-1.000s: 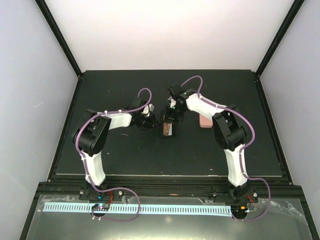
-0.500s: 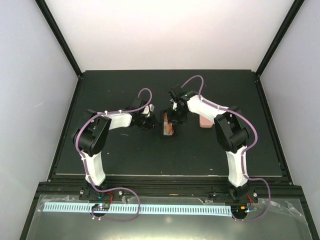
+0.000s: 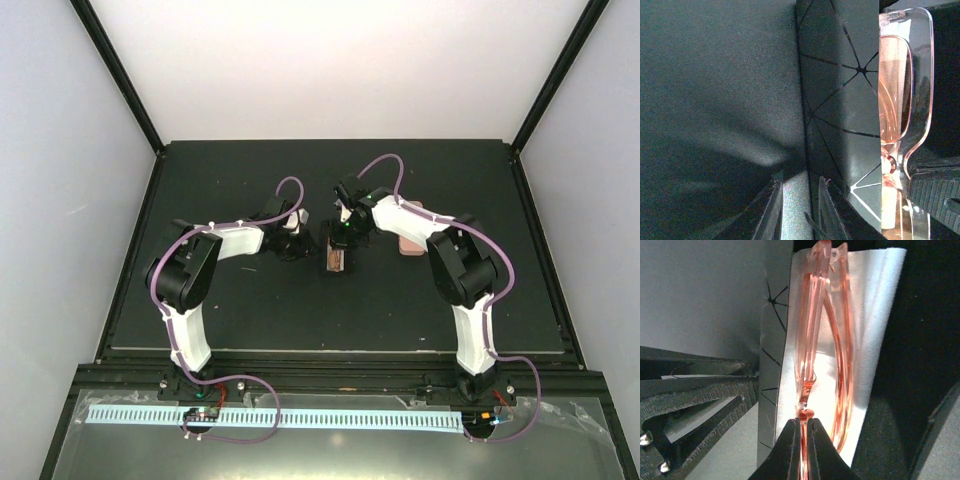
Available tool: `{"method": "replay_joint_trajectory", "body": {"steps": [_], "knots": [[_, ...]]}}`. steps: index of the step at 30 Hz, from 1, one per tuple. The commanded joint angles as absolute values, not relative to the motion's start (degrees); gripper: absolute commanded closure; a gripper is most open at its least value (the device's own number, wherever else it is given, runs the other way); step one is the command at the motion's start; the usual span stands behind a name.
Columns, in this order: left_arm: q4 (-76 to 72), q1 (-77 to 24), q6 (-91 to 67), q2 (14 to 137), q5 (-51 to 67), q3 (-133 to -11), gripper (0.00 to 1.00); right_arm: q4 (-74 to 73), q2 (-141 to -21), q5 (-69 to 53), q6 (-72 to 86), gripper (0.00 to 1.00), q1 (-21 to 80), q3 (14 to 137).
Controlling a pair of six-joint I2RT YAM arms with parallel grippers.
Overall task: Organize the sunglasses
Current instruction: Place the sunglasses in the sunglasses case.
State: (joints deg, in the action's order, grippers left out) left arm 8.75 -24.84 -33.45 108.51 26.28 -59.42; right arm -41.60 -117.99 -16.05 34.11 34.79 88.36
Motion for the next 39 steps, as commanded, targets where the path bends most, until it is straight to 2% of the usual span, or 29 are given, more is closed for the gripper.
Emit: {"method": "replay_joint_trajectory", "body": {"steps": [1,8,9,13,17,20,31,39], "knots": [[10.28,-25.22,-33.65,106.61,26.55,-58.89,0.78,-38.0,-116.26,-19.06,36.8,0.99,34.85,85.08],[10.28,-25.22,-33.66,106.28,26.59,-58.63,0.78,-28.51,-113.65,-24.97,40.95,0.99,34.81,79.29],[10.33,-25.22,-33.66,106.22,26.65,-58.62,0.78,-28.82,-113.35,-24.31,40.63,0.97,34.8,79.47],[10.37,-25.2,-33.66,105.94,26.68,-58.63,0.78,-31.9,-111.86,-19.69,38.45,0.8,34.81,80.31],[10.37,-25.22,-33.67,105.66,26.71,-58.77,0.78,-33.56,-109.64,-16.5,36.4,0.76,34.88,80.37],[10.37,-25.22,-33.66,105.5,26.72,-58.8,0.78,-35.09,-109.15,-14.41,35.28,0.77,35.18,80.69],[10.46,-25.2,-33.79,105.33,26.89,-58.41,0.78,-36.86,-111.68,-13.71,33.06,0.94,36.24,81.34],[10.19,-25.38,-34.03,105.04,27.08,-57.93,0.78,-38.44,-113.49,-11.66,32.61,0.96,36.91,81.72]]}}
